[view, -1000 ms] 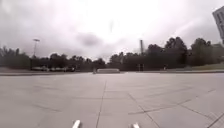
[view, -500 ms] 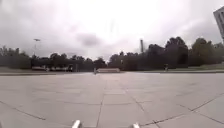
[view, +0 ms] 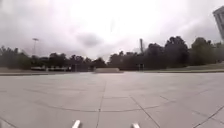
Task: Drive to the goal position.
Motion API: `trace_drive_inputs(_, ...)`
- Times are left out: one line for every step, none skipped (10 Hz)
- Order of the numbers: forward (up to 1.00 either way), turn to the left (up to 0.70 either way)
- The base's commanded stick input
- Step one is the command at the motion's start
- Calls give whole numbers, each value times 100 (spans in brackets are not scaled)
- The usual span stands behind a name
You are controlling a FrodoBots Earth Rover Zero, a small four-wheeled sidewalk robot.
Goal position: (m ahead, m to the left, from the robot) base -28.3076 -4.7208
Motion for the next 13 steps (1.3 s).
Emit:
trace_drive_inputs(10,0)
trace_drive_inputs(10,0)
trace_drive_inputs(10,0)
trace_drive_inputs(10,0)
trace_drive_inputs(8,0)
trace_drive_inputs(3,0)
trace_drive_inputs(1,0)
trace_drive_inputs(-11,0)
trace_drive_inputs(-32,0)
trace_drive_inputs(-59,0)
trace_drive_inputs(-69,0)
trace_drive_inputs(-70,0)
trace_drive_inputs(-70,0)
